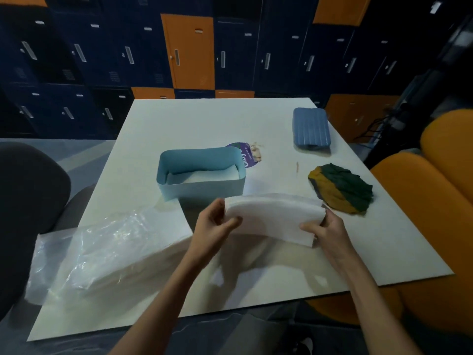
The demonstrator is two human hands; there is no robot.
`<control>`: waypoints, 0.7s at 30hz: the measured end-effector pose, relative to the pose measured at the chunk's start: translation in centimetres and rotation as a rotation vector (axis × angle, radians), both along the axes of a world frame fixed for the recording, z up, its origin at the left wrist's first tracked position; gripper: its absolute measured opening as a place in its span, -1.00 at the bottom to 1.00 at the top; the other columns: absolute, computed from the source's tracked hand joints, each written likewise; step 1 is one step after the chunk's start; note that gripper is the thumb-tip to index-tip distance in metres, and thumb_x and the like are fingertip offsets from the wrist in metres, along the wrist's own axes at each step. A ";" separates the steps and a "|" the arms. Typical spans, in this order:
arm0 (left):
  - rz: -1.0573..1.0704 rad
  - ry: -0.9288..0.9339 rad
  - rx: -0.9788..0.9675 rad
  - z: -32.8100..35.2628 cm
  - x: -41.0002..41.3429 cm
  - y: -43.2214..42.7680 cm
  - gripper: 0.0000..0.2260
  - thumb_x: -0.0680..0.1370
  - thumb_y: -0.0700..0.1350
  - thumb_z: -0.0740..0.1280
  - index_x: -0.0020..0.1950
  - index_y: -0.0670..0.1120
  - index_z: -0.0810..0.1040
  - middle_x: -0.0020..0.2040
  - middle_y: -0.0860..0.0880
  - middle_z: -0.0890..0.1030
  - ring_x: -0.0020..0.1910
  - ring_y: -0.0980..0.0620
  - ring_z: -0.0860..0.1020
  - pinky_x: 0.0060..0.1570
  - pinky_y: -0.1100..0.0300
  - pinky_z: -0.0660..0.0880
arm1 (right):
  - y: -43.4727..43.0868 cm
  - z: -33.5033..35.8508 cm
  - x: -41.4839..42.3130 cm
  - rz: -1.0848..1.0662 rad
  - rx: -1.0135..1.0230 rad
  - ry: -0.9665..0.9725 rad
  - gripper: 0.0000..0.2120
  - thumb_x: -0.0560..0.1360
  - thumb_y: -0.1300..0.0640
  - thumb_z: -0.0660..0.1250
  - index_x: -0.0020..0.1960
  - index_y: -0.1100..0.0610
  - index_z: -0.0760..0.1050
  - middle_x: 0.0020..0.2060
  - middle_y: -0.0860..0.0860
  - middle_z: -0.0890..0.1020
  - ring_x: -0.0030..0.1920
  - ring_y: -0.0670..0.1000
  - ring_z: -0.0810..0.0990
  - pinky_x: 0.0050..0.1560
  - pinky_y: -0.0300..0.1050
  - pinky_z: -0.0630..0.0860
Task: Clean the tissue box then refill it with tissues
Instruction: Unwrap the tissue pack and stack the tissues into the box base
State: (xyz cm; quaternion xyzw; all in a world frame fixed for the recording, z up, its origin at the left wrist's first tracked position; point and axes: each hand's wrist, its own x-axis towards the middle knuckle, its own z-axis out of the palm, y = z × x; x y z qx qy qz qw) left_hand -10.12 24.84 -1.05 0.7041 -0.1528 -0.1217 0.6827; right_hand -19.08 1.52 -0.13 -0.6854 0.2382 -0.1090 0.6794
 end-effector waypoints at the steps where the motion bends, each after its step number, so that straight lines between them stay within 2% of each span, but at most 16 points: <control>1: 0.016 -0.012 0.000 -0.6 -0.1 0.0 -0.73 0.42 -0.31 0.41 0.10 -0.13 0.59 0.00 -0.13 0.67 -0.02 0.02 0.62 0.03 0.09 0.56 | 0.1 -0.3 -0.1 -0.012 -0.002 -0.011 -0.60 0.40 0.47 0.34 0.04 0.02 0.55 -0.14 -0.03 0.67 -0.09 0.01 0.62 -0.15 -0.04 0.57; 4: 0.084 -0.018 -0.008 -1.6 -0.2 0.0 -0.67 0.37 -0.30 0.36 0.11 -0.11 0.55 0.01 -0.08 0.66 0.00 0.03 0.61 0.01 0.14 0.55 | 0.3 -0.7 0.2 -0.038 -0.018 -0.033 -0.63 0.38 0.51 0.33 -0.05 0.07 0.55 -0.19 -0.02 0.65 -0.13 0.02 0.59 -0.13 -0.09 0.53; 7: 0.117 -0.072 -0.020 -1.6 -0.2 -0.4 -0.72 0.38 -0.33 0.31 0.05 -0.10 0.53 -0.07 -0.02 0.63 -0.07 0.04 0.58 -0.04 0.08 0.56 | 0.6 -0.4 0.7 -0.025 -0.090 -0.063 -0.66 0.39 0.50 0.35 -0.12 0.06 0.53 -0.24 0.00 0.56 -0.17 -0.01 0.50 -0.27 -0.22 0.44; 10: 0.137 -0.080 -0.055 -1.0 0.0 -0.8 -0.71 0.37 -0.34 0.29 0.05 -0.12 0.50 -0.10 0.05 0.59 -0.13 0.10 0.54 -0.13 0.16 0.51 | 0.6 0.3 1.1 -0.007 -0.059 -0.108 -0.61 0.39 0.49 0.34 -0.03 0.01 0.54 -0.17 0.02 0.59 -0.18 -0.02 0.54 -0.28 -0.19 0.48; 12: 0.130 -0.090 -0.067 -1.1 0.3 -0.6 -0.67 0.35 -0.34 0.29 0.08 -0.12 0.50 -0.05 0.00 0.59 -0.09 0.08 0.54 -0.09 0.13 0.51 | 0.3 0.5 1.1 0.026 -0.049 -0.126 -0.56 0.36 0.48 0.32 0.05 0.00 0.55 -0.08 0.00 0.62 -0.15 -0.02 0.57 -0.31 -0.21 0.48; 15: 0.102 -0.095 -0.031 -1.7 0.6 -0.3 -0.68 0.36 -0.32 0.31 0.08 -0.11 0.51 -0.03 -0.08 0.60 -0.05 0.03 0.56 -0.04 0.09 0.54 | 0.2 0.4 1.2 0.040 -0.062 -0.099 -0.53 0.25 0.33 0.31 0.11 -0.01 0.53 -0.13 0.01 0.56 -0.23 -0.01 0.50 -0.39 -0.25 0.43; 18: 0.085 -0.095 0.052 -2.6 0.7 -0.2 -0.73 0.39 -0.24 0.33 0.08 -0.09 0.52 -0.06 -0.07 0.60 -0.09 0.02 0.55 -0.10 0.08 0.53 | 0.0 -0.6 1.3 0.033 -0.057 -0.054 -0.51 0.25 0.32 0.29 0.13 -0.02 0.49 -0.11 0.01 0.55 -0.18 -0.06 0.54 -0.31 -0.22 0.50; 21: 0.084 -0.100 0.104 -3.5 0.7 0.0 -0.80 0.49 -0.28 0.33 0.08 -0.09 0.54 -0.05 -0.05 0.60 -0.07 -0.04 0.56 -0.11 0.08 0.54 | -0.2 -1.6 1.1 0.026 -0.085 -0.007 -0.56 0.42 0.46 0.29 0.11 -0.01 0.49 -0.06 0.03 0.60 -0.06 0.04 0.57 -0.20 -0.15 0.54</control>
